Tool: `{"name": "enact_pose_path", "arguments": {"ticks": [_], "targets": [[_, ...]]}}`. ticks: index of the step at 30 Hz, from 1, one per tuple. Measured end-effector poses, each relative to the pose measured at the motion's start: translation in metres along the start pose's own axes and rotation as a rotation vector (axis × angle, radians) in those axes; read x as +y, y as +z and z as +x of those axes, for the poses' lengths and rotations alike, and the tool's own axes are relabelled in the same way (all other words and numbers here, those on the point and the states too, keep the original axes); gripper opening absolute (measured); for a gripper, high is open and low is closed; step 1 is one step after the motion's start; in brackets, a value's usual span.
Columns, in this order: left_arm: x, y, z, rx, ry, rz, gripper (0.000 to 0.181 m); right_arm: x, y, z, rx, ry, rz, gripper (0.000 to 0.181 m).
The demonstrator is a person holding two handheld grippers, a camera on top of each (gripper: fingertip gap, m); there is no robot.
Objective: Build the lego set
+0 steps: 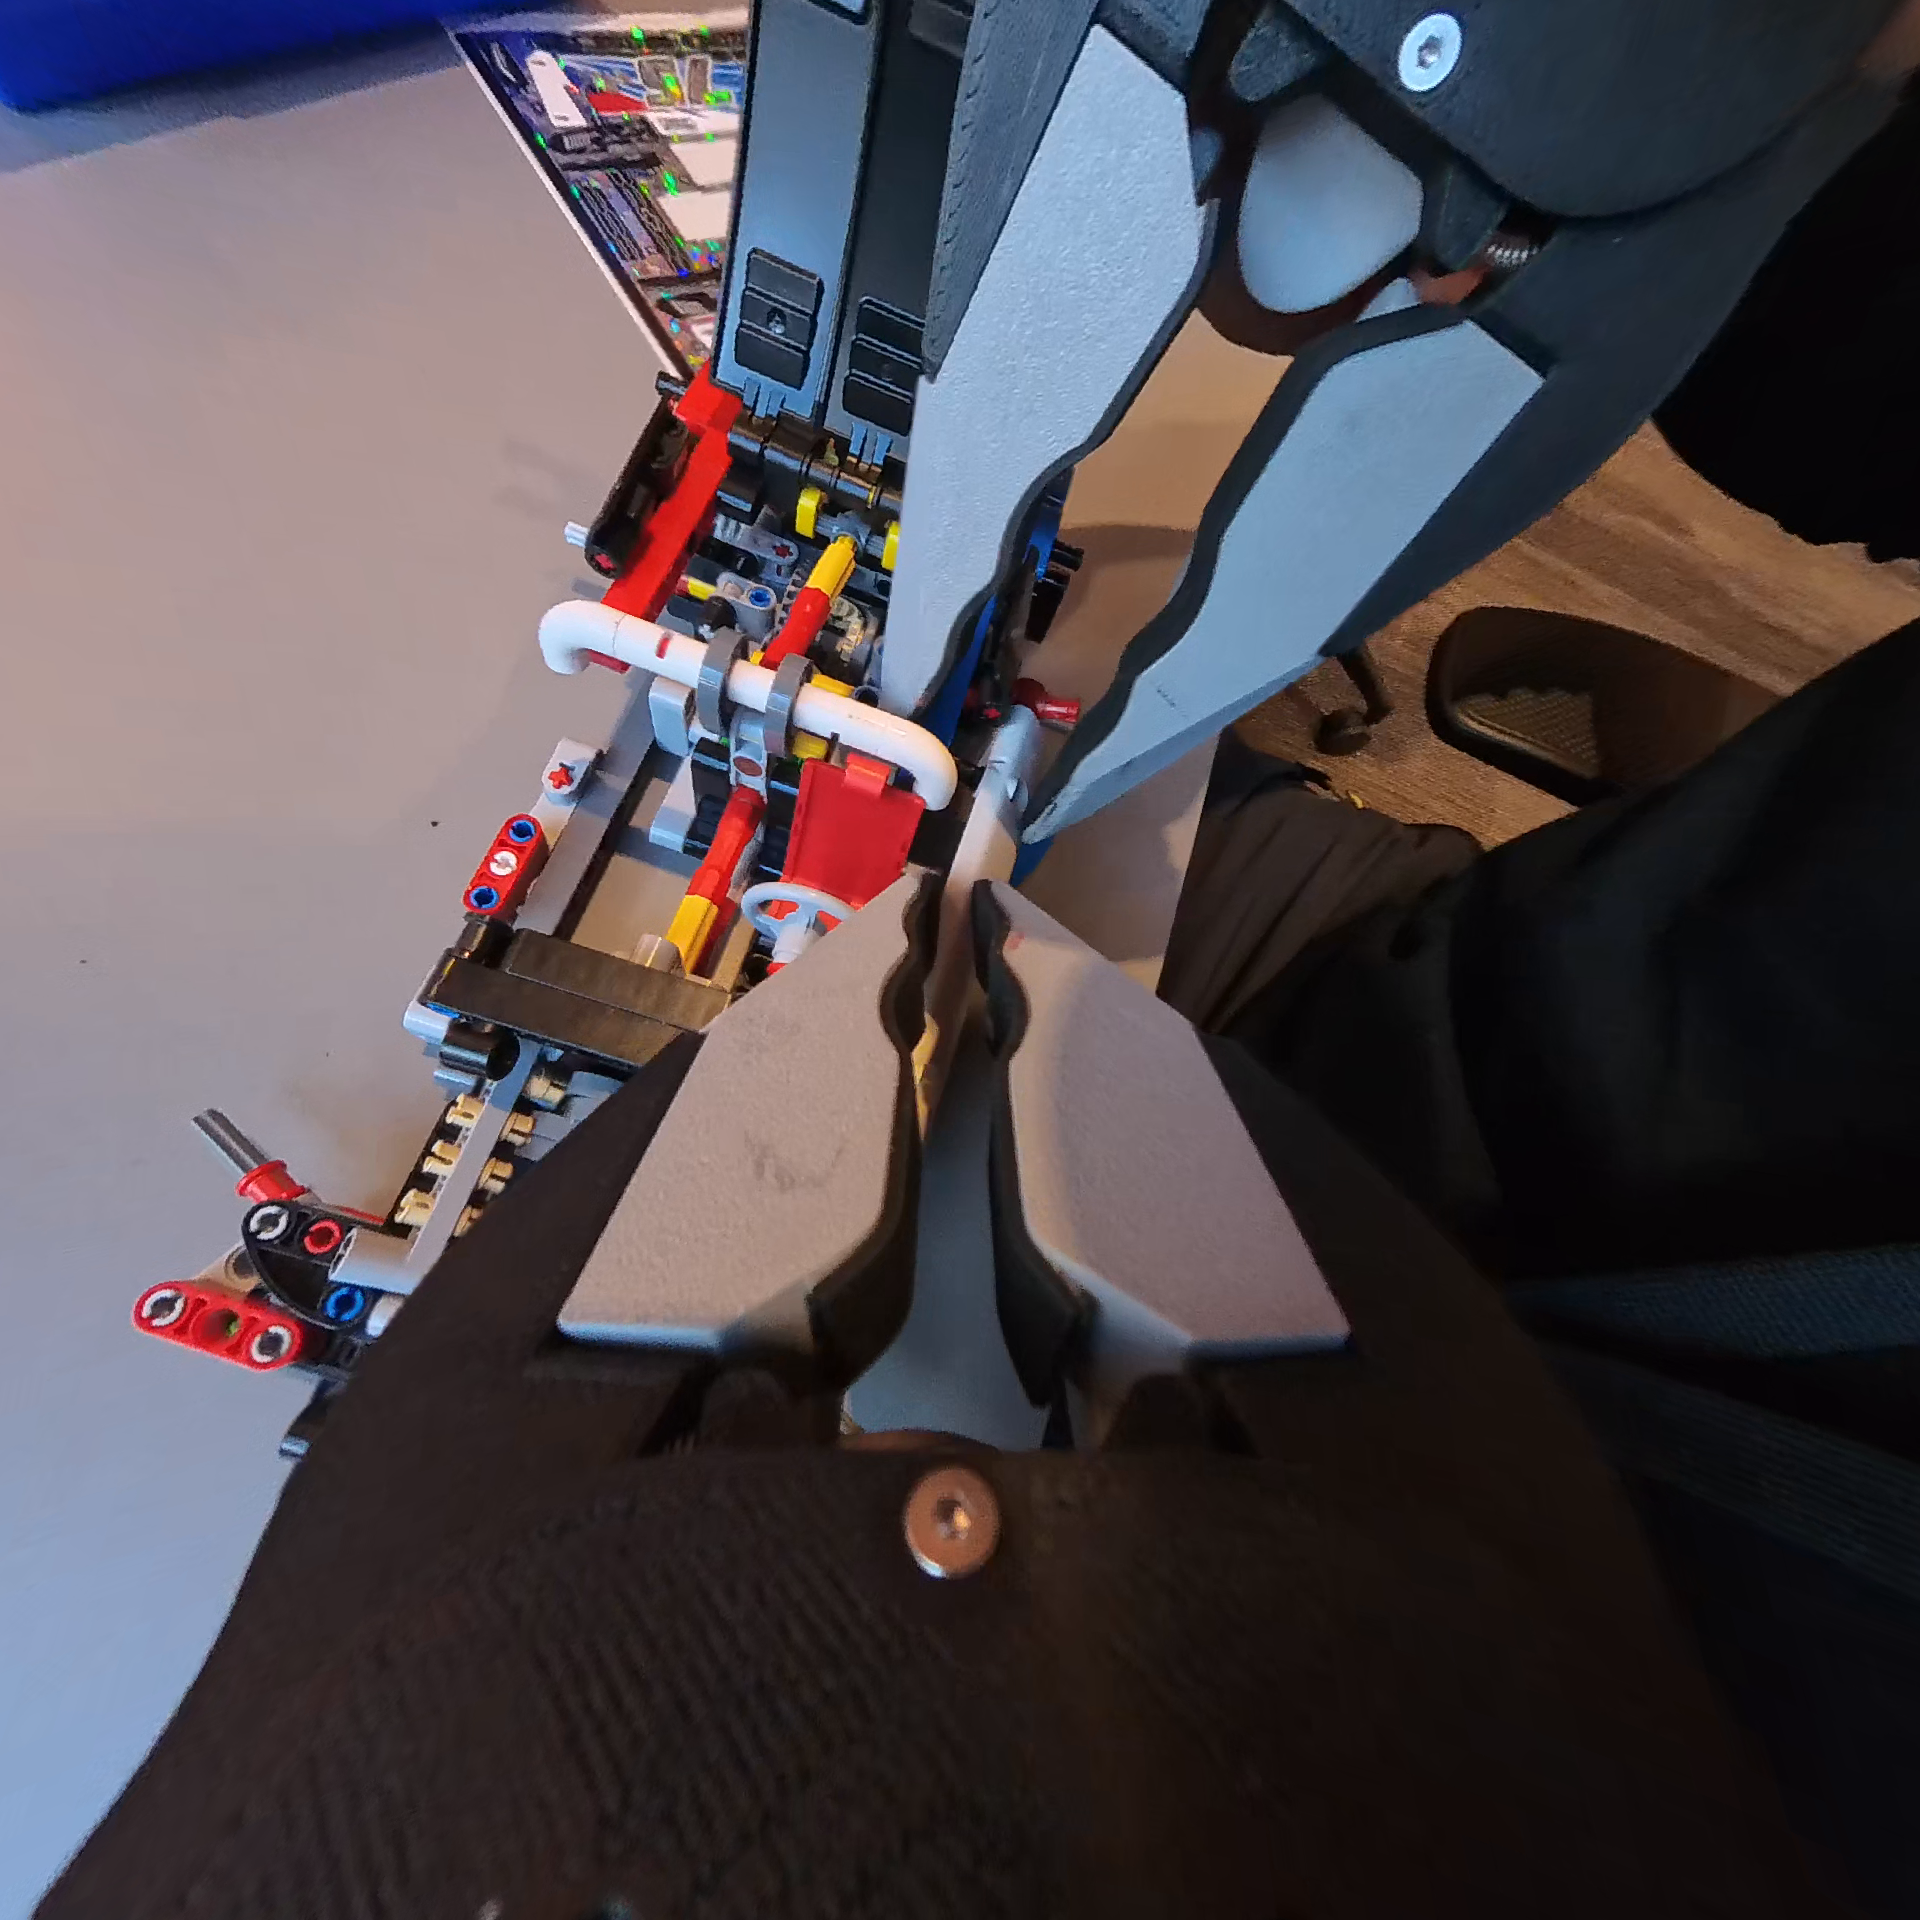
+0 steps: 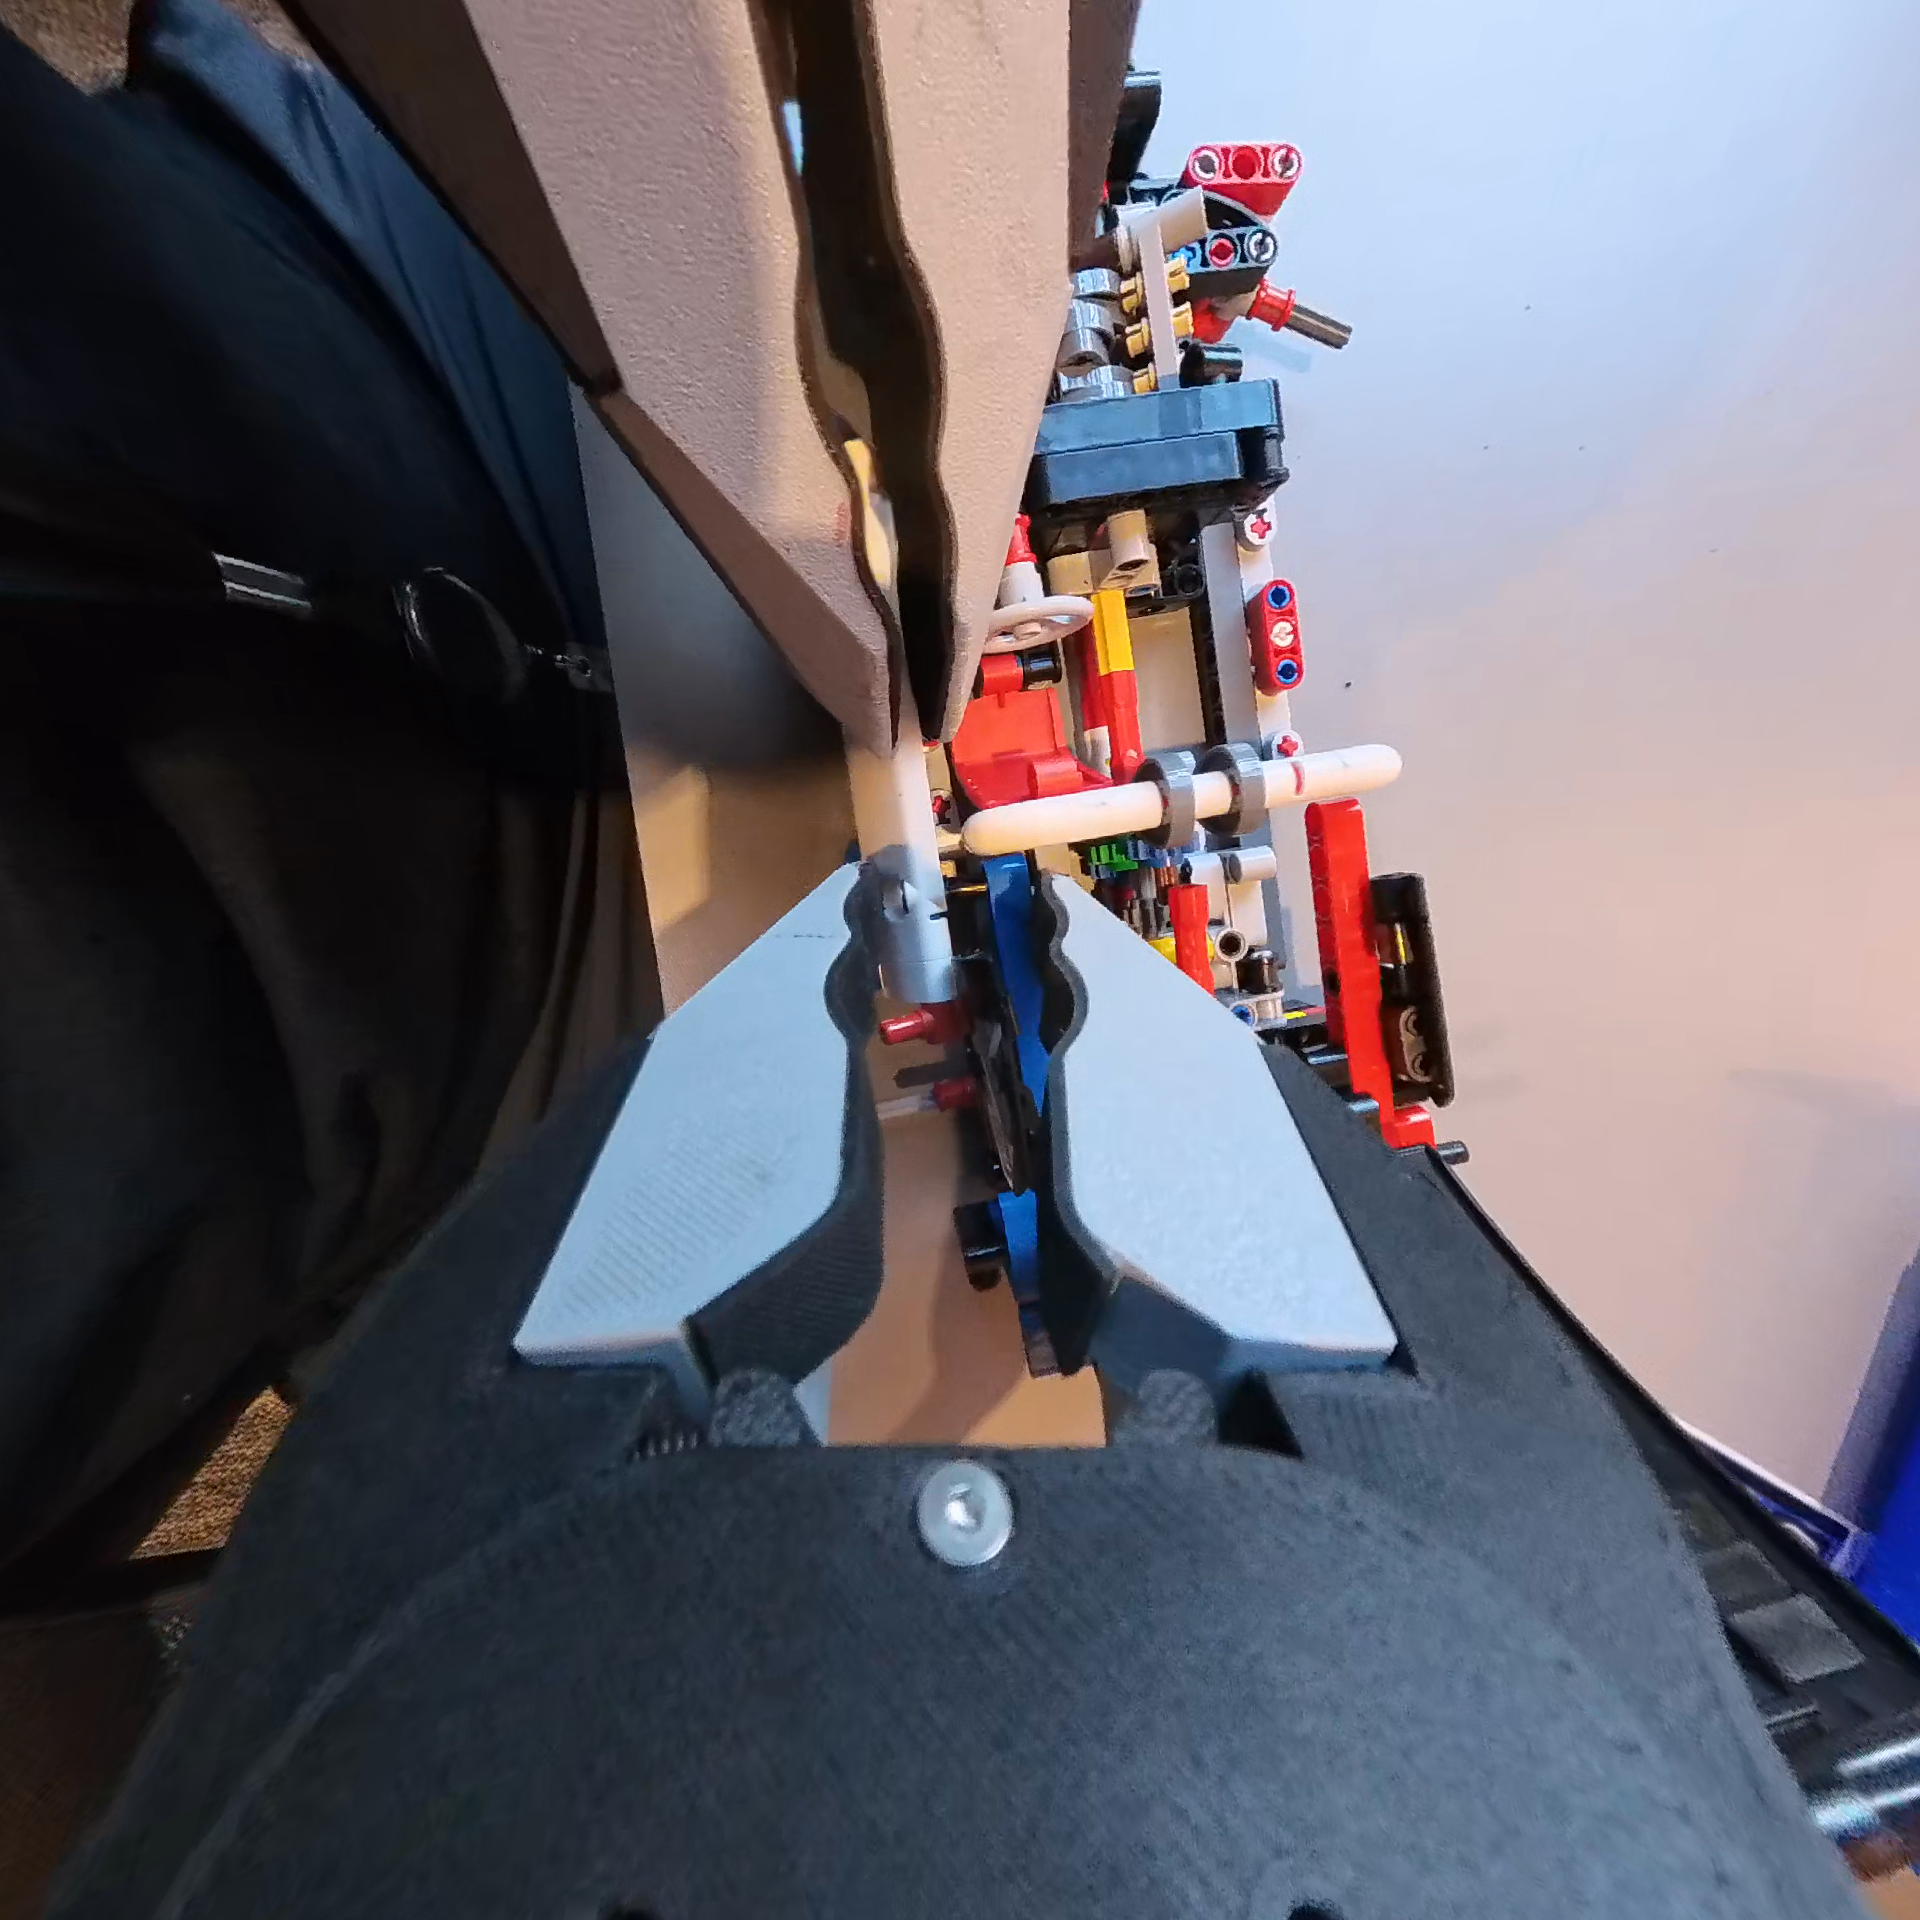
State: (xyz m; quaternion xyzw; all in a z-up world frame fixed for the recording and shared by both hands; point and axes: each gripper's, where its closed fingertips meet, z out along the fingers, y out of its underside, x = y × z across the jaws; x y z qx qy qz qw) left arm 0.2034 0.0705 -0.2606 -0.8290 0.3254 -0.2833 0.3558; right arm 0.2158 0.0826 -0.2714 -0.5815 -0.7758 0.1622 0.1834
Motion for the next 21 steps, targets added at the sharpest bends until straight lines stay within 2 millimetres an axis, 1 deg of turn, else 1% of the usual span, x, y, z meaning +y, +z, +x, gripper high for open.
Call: {"name": "enact_pose_path", "arguments": {"ticks": [3, 6, 10, 12, 14, 18, 21], "targets": [[-0.0008, 0.0003, 0.0003, -0.003, 0.001, 0.008, 0.003, 0.0004, 0.0003, 0.0001, -0.003, -0.009, 0.008, 0.026], [-0.0022, 0.0011, 0.0035, 0.019, 0.006, 0.009, 0.01, 0.0009, 0.0003, 0.001, -0.002, -0.006, 0.003, 0.026], [-0.0032, 0.0024, 0.0039, 0.021, 0.029, 0.003, 0.012, 0.0018, 0.0, 0.0025, 0.006, -0.007, -0.003, 0.026], [-0.0031, 0.0034, 0.0025, 0.012, 0.045, -0.003, 0.01, 0.0018, -0.0001, 0.0026, 0.006, -0.003, -0.006, 0.027], [-0.0029, 0.004, -0.0005, -0.003, 0.063, -0.014, 0.003, 0.0017, -0.0004, 0.0024, 0.004, -0.005, -0.002, 0.027], [-0.0029, 0.0045, -0.0002, 0.018, 0.034, -0.024, 0.003, 0.0018, -0.0012, 0.0035, 0.006, 0.013, 0.007, 0.028], [-0.0028, 0.0048, -0.0003, 0.016, 0.033, -0.029, 0.004, 0.0065, 0.0014, 0.0064, 0.013, 0.031, -0.024, 0.039]]}}
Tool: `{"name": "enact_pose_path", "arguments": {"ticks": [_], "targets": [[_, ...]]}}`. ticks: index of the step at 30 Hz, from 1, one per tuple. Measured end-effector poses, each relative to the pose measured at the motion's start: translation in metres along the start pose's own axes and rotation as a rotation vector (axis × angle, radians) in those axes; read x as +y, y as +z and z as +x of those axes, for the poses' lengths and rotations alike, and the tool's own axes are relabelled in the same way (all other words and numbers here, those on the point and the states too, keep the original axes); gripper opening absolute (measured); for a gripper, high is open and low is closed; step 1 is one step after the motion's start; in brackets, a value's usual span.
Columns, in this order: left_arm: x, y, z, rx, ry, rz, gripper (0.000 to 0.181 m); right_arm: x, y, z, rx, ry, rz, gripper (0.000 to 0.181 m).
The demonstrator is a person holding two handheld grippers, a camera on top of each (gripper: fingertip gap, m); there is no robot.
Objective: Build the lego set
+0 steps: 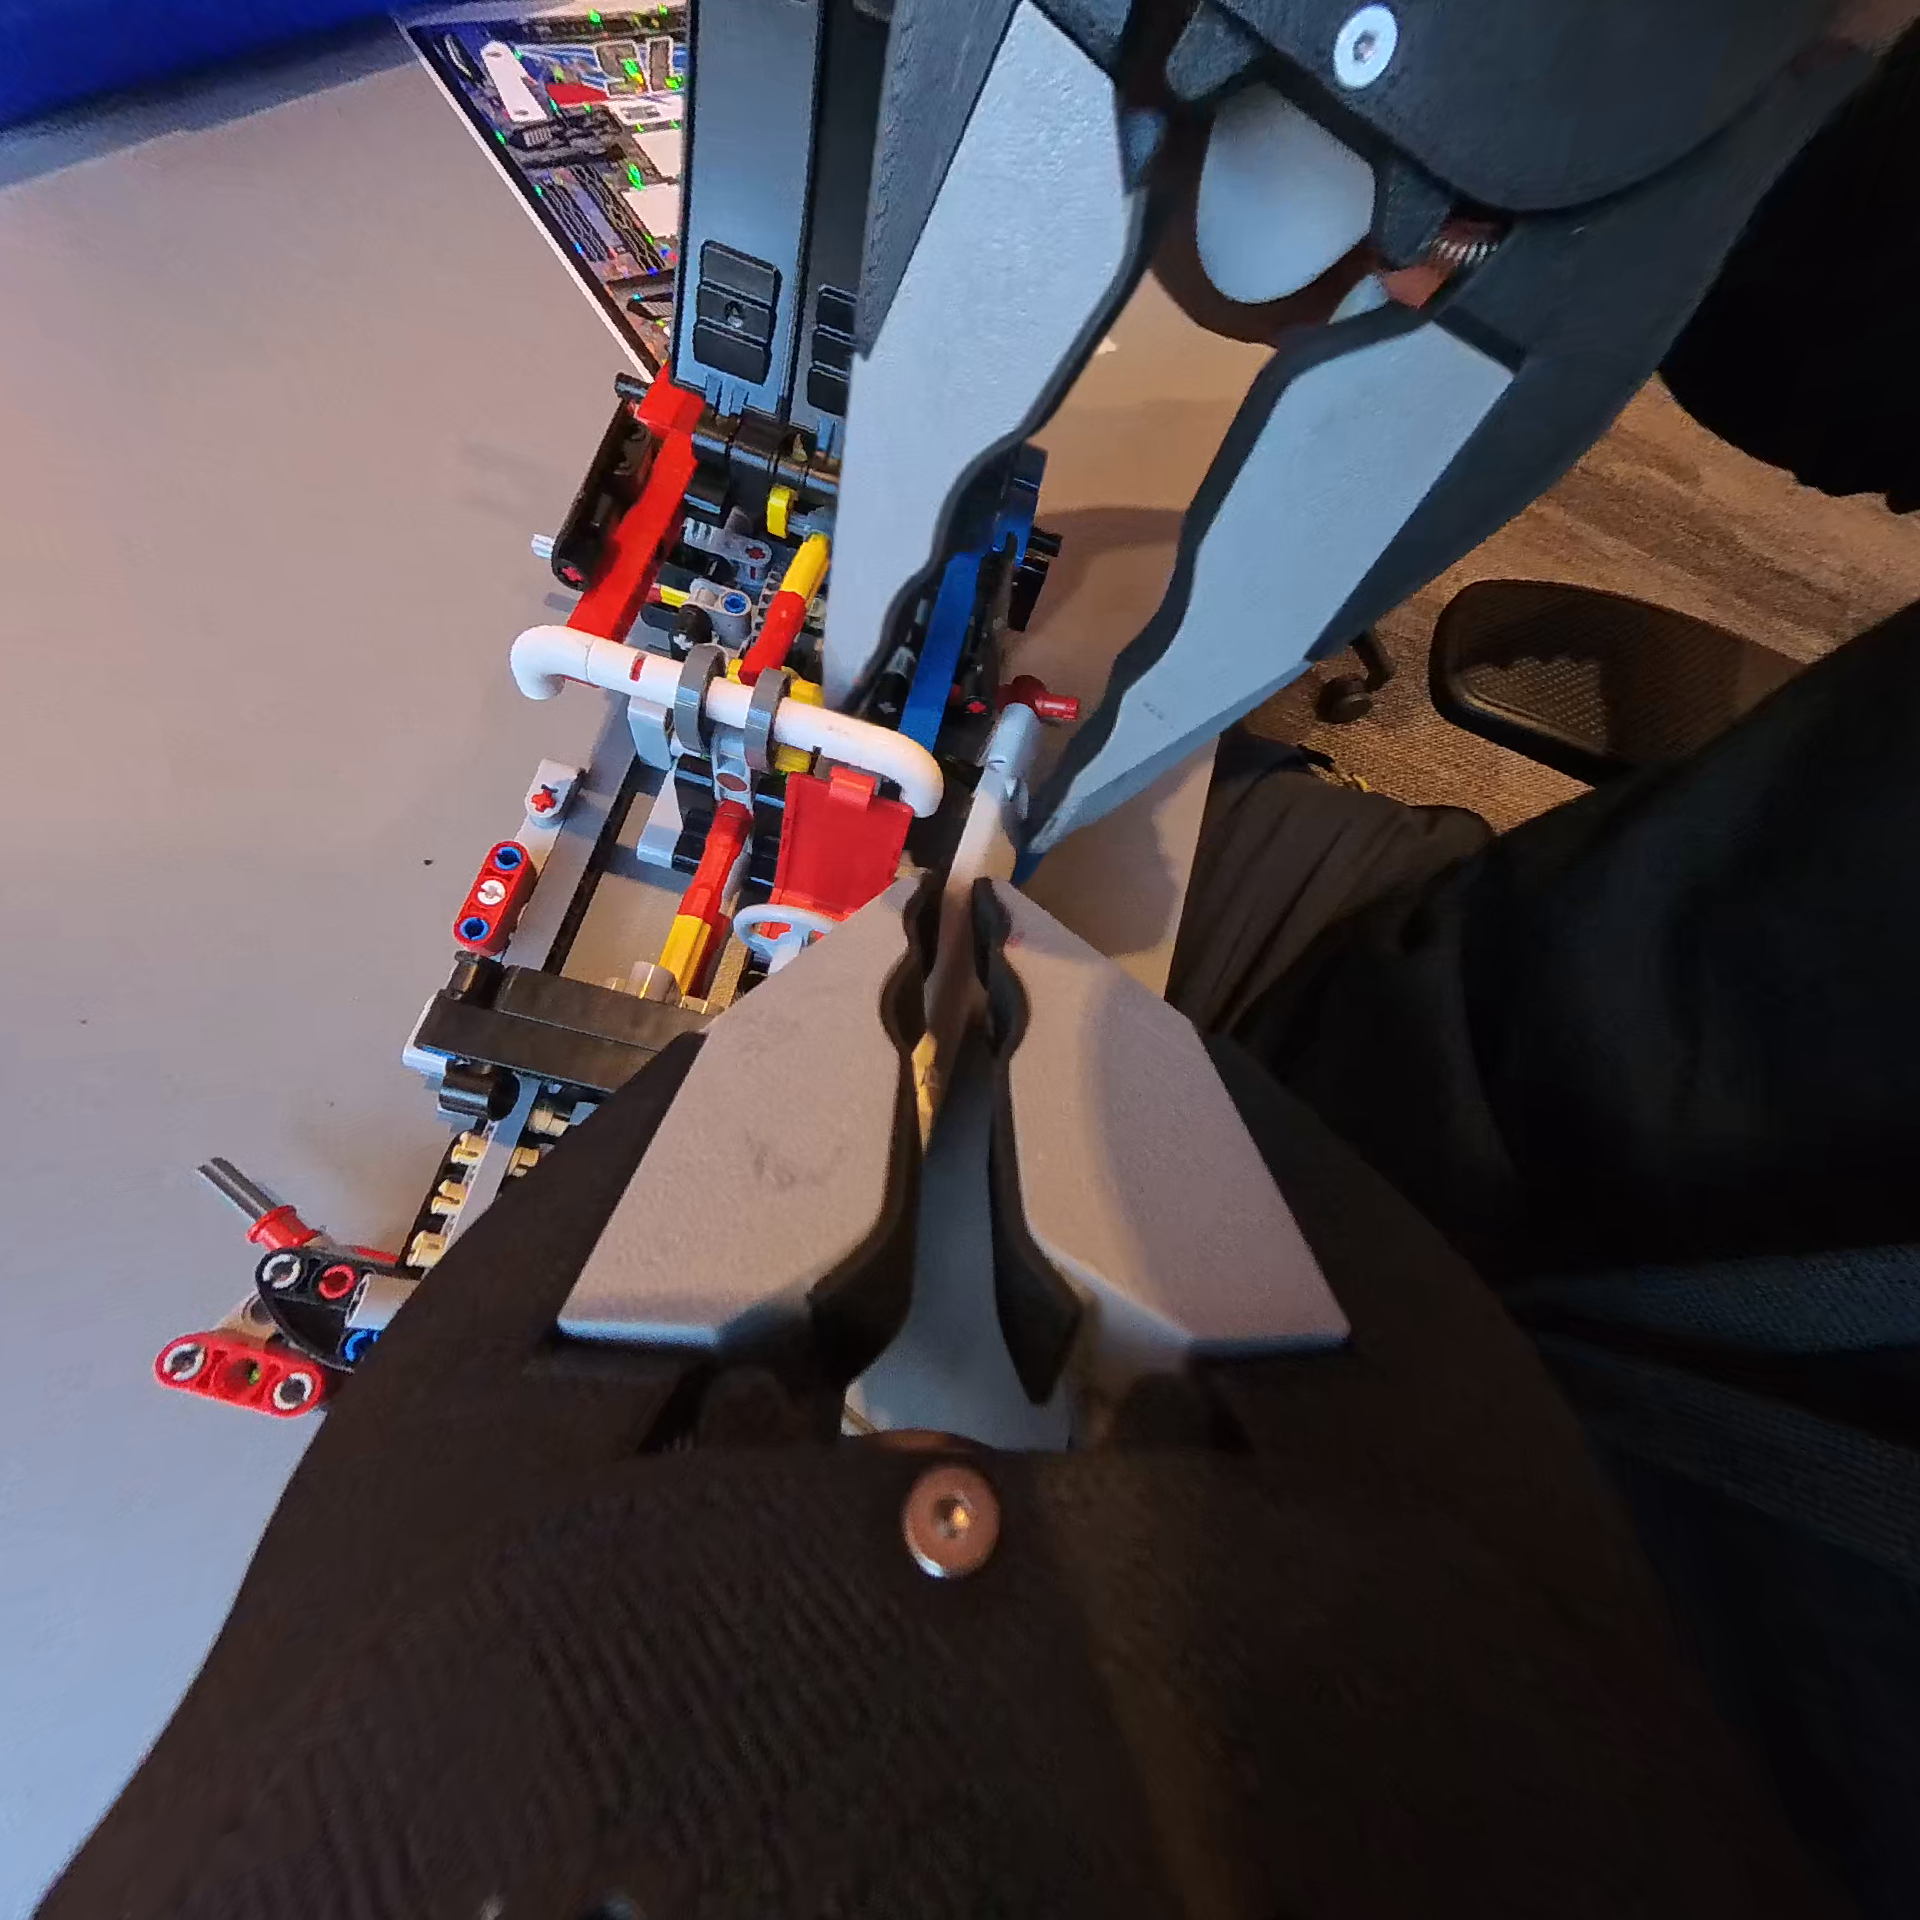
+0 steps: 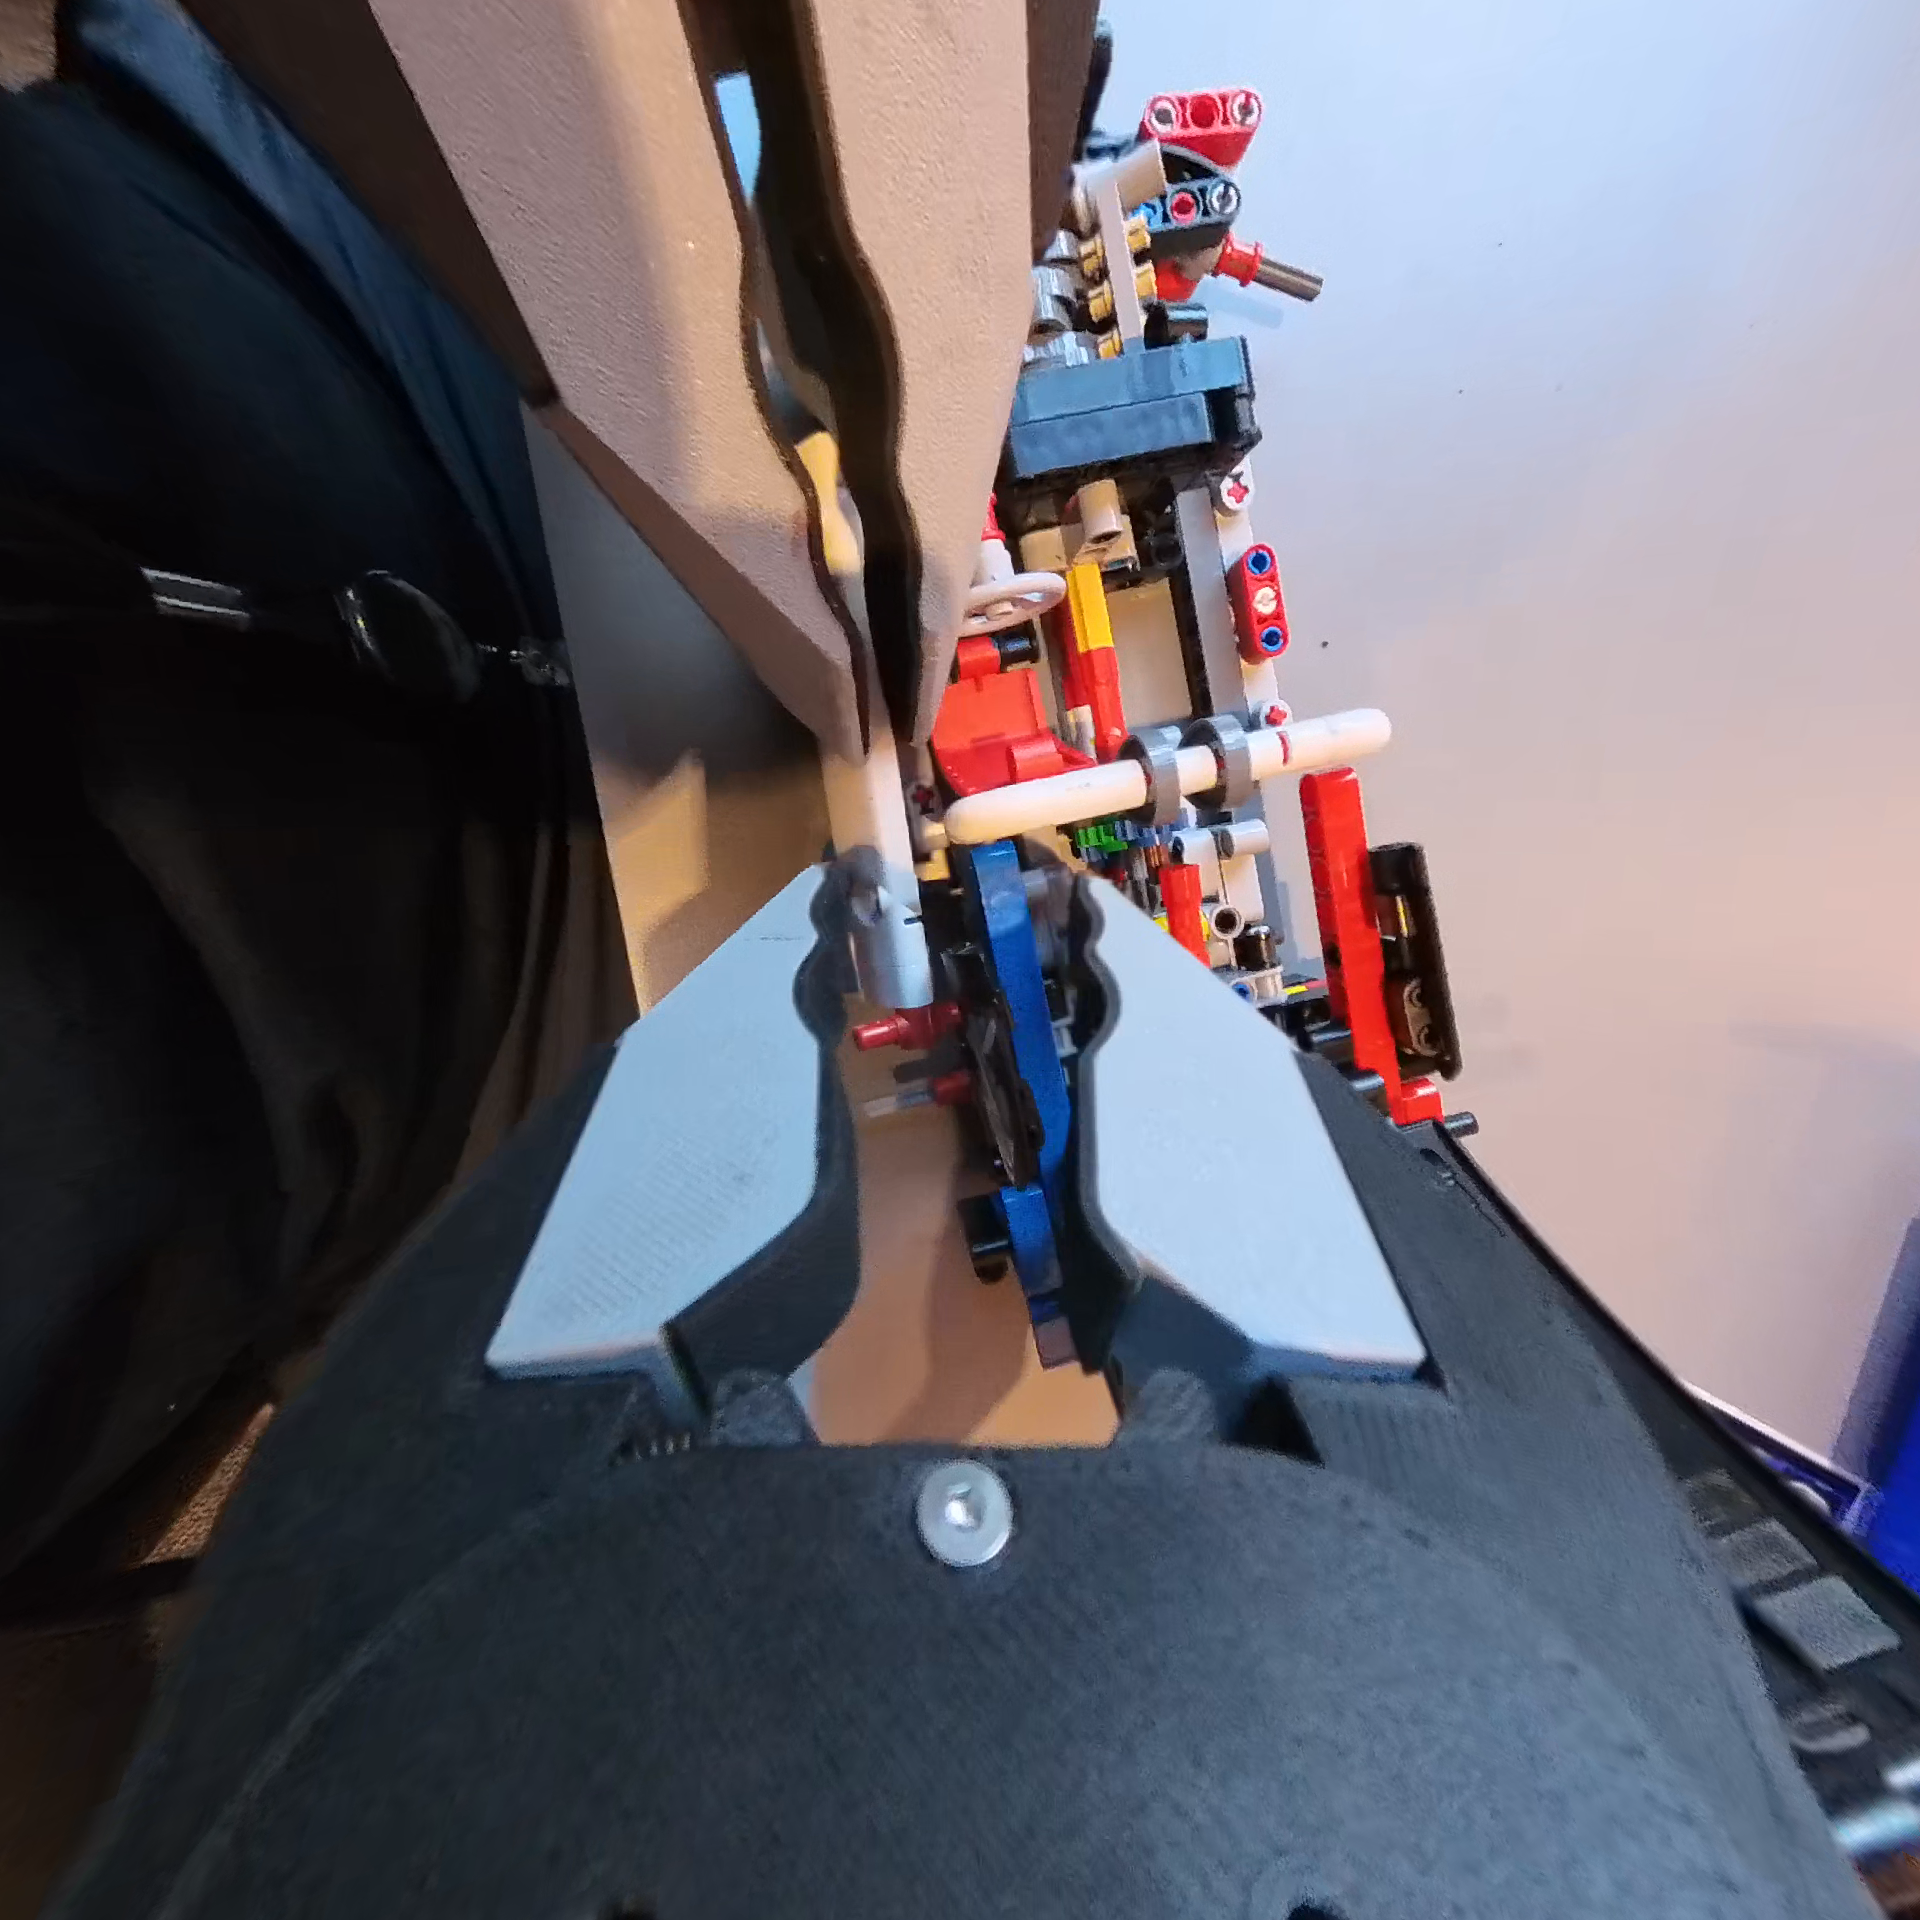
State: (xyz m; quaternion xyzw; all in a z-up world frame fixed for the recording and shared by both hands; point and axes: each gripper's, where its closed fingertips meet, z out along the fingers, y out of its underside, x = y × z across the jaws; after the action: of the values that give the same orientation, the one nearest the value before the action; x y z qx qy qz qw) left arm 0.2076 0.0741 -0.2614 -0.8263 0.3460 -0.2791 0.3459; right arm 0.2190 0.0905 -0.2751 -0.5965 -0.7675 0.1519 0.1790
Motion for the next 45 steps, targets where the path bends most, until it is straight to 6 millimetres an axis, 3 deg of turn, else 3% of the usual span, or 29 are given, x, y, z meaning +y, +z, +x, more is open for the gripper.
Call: {"name": "enact_pose_path", "arguments": {"ticks": [21, 29, 39, 45], "targets": [[-0.004, -0.002, -0.007, -0.049, -0.067, 0.053, 0.0, -0.001, 0.003, -0.003, 0.022, -0.095, 0.004, 0.03], [-0.009, -0.002, 0.003, -0.016, -0.038, 0.066, 0.0, 0.0, 0.002, -0.002, 0.017, -0.1, 0.027, 0.029], [-0.001, 0.004, 0.003, -0.023, 0.041, -0.073, 0.013, 0.0, 0.002, -0.001, 0.016, -0.104, 0.057, 0.029], [-0.001, 0.005, -0.001, -0.005, 0.043, -0.099, 0.004, 0.0, 0.001, -0.002, -0.007, -0.096, 0.067, 0.029]]}}
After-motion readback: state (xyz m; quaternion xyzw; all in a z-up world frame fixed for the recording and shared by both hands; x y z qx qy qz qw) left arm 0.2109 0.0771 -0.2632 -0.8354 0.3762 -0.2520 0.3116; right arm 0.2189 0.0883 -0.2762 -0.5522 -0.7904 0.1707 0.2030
